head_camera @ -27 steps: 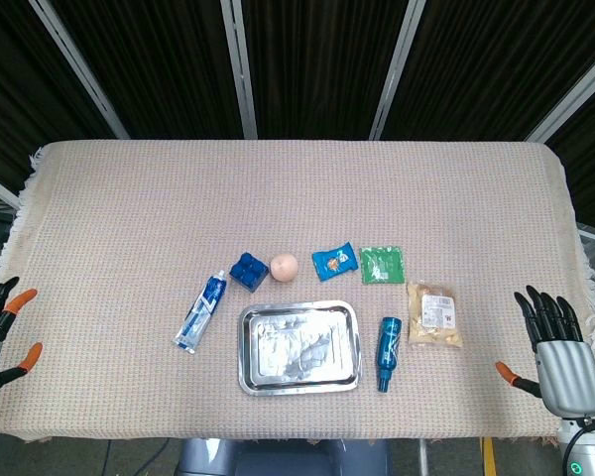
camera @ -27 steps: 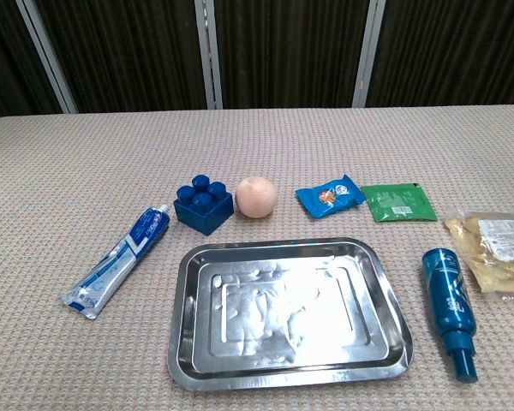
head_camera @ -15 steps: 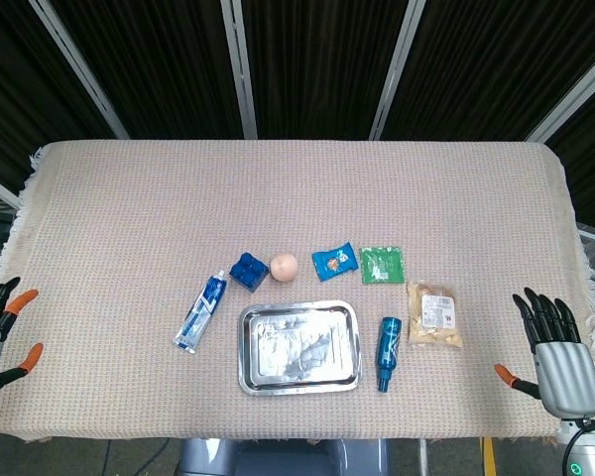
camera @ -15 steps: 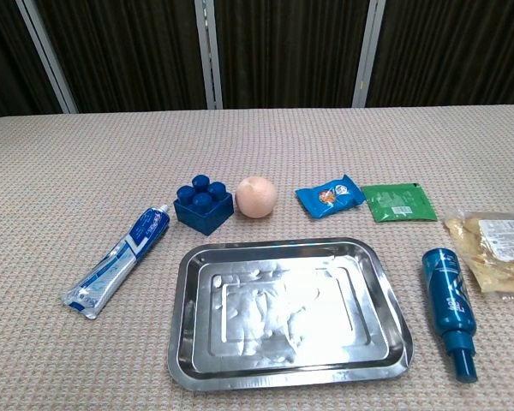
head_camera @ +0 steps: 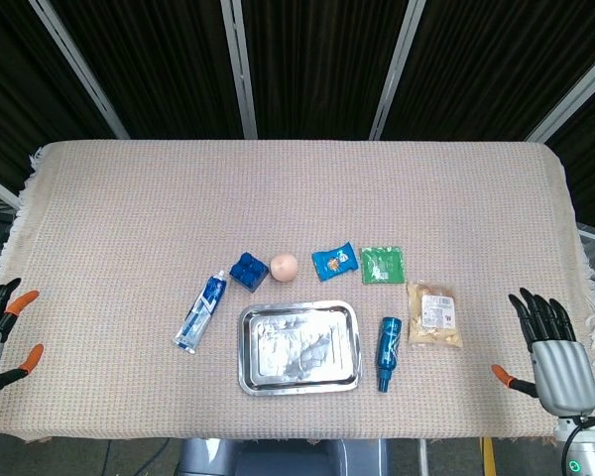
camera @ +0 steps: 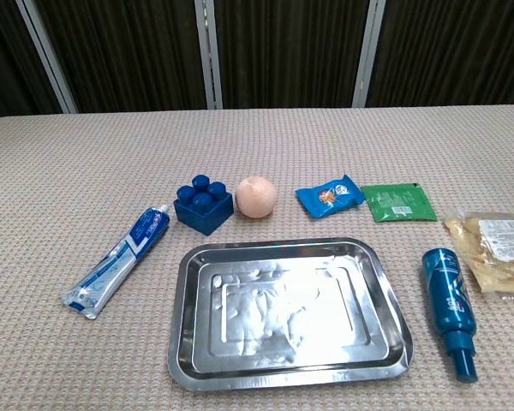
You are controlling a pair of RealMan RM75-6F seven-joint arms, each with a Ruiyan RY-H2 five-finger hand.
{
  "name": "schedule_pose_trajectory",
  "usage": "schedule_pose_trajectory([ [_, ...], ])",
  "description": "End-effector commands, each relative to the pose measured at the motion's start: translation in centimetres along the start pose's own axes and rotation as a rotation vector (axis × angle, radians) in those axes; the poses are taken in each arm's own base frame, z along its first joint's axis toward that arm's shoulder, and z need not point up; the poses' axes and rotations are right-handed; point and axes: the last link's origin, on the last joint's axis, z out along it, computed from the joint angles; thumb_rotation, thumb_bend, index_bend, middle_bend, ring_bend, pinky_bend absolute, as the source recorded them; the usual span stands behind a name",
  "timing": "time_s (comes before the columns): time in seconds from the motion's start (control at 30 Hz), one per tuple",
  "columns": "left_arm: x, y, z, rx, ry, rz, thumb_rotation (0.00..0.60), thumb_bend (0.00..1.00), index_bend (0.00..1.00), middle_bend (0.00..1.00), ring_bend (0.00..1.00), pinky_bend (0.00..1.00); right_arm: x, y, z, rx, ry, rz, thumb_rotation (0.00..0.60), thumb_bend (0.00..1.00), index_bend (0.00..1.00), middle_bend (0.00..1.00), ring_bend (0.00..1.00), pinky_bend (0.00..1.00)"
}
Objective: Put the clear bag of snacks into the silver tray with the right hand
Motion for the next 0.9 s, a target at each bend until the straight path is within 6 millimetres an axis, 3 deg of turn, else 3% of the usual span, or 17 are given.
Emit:
schedule_pose_trajectory([
  [0.03,0.0,0.0,0.0,-0.001,0.001,0.001,0.600,0.34,0.15,0.00,0.00,0.00,-0.2,-0.4,0.8,0.030,-0.024,0.008,0.600,0.09,0.02,0.00,0.00,0.00],
  [0.3,0.1,0.1,0.1,-0.005,0.000,0.004,0.600,0.34,0.15,0.00,0.00,0.00,-0.9,-2.6,4.7,0.137,-0.149,0.001,0.600,0.05,0.00,0.00,0.00,0.00],
  [0.57,-0.1,0.1,0.0,0.003,-0.014,0.009,0.600,0.34,0.14,0.00,0.00,0.00,-2.4,-6.4,9.0,0.238,-0.317,-0.022,0.600,0.00,0.00,0.00,0.00,0.00],
  [0.9,-0.4,-0.2,0.1,0.014,-0.028,0.010,0.600,0.34,0.15,0.00,0.00,0.00,-5.4,-8.5,11.9,0.252,-0.432,-0.047,0.600,0.00,0.00,0.00,0.00,0.00],
])
